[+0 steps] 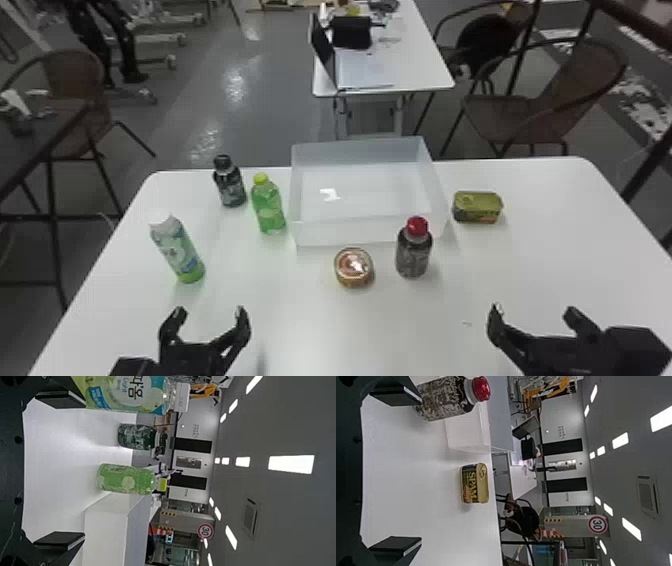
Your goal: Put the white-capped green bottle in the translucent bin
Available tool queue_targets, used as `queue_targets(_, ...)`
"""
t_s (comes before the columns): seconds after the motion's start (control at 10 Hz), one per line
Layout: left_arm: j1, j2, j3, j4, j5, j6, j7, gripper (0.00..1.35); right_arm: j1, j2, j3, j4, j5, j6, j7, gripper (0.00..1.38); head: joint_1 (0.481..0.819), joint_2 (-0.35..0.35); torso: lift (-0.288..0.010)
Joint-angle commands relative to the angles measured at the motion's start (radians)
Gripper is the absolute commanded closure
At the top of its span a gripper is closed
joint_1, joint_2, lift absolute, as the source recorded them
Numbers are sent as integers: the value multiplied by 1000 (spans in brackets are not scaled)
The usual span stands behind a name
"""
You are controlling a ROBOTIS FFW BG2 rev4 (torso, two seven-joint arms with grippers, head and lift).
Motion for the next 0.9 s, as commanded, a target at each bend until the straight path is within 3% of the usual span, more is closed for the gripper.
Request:
queue_targets(0.0,-2,-6,3,2,-1,1,1,131,-2,0,-1,-1,1,0,0,65,695,101,-72)
queue_targets(0.5,-6,-6,6,2,-8,9,1,131,-3,0,-1,-1,1,0,0,65,695,102,-72)
queue_targets(0.8,-64,-6,48,60,-48,29,1,131,-3,0,-1,-1,-1,0,0,65,695,107,-72)
